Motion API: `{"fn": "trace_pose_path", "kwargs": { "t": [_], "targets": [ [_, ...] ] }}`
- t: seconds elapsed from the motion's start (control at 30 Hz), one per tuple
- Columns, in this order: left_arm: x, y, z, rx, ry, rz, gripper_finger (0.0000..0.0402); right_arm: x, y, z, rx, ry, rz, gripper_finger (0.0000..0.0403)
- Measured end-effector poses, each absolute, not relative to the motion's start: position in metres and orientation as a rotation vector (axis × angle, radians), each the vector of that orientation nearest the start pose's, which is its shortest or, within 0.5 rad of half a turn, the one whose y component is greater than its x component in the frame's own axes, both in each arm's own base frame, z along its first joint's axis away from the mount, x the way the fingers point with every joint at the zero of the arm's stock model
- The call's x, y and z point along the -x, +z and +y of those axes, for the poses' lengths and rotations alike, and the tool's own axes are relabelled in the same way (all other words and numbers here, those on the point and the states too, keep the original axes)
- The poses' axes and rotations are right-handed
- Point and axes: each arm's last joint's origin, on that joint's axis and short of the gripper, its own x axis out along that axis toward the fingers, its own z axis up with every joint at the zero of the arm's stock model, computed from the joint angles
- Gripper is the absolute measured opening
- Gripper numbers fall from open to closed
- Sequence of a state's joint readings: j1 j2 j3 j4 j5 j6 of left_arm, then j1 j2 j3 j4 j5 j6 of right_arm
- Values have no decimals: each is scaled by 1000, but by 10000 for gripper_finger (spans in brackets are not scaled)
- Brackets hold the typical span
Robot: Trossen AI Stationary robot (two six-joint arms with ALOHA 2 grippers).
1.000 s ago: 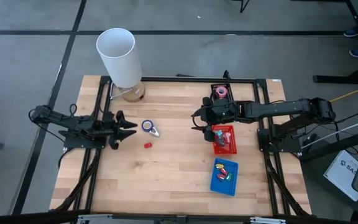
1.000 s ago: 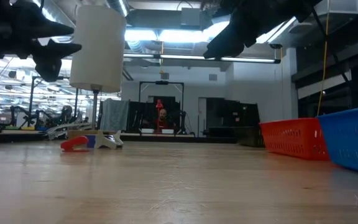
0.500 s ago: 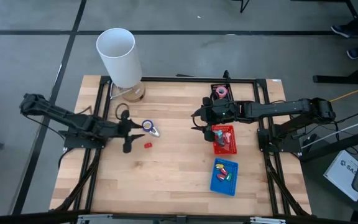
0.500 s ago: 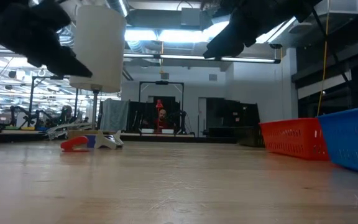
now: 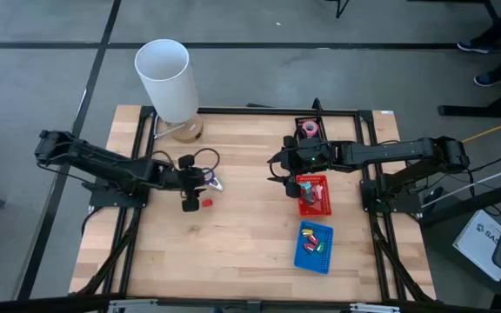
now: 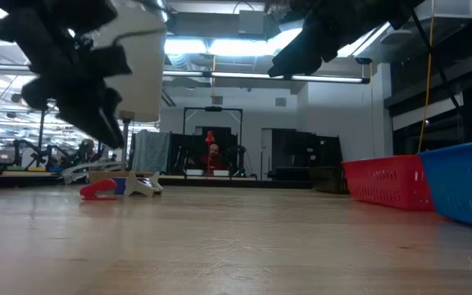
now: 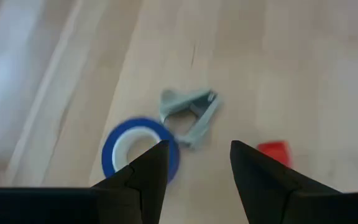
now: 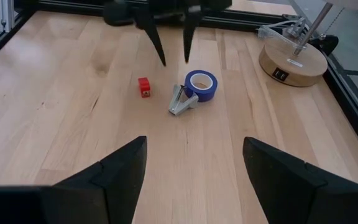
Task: Pick and place Stapler, Stapler remover, tape
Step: Put the purple tape into the black basket
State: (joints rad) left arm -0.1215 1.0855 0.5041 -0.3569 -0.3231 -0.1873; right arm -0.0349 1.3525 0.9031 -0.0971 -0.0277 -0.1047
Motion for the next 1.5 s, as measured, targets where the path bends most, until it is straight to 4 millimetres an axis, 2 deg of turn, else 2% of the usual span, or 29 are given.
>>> {"fn": "trace_pose_path", "kwargs": {
  "t": [0.17,0.47,0.77,0.87,0.97,1.17,1.37,1.5],
  "targets": [
    [-196,160,-7,-84,285,998,168,-292,258,-9,62,15,548,268],
    [-202,143,3,-148,290,1100,168,-292,258,-6,66,26,552,268],
    [-215,128,7,-227,246,1105,168,-292,258,-6,66,26,551,268],
    [-218,124,8,-197,219,1124,162,-292,258,-6,65,26,551,268],
    [-218,122,9,-98,195,1127,131,-292,258,-6,66,27,551,268],
    [-214,132,5,-10,159,1098,35,-292,258,-6,66,27,551,268],
    [-224,171,4,60,135,904,35,-294,259,-6,71,27,528,269],
    [-234,204,2,65,59,642,35,-300,259,-6,98,32,485,269]
  ]
}}
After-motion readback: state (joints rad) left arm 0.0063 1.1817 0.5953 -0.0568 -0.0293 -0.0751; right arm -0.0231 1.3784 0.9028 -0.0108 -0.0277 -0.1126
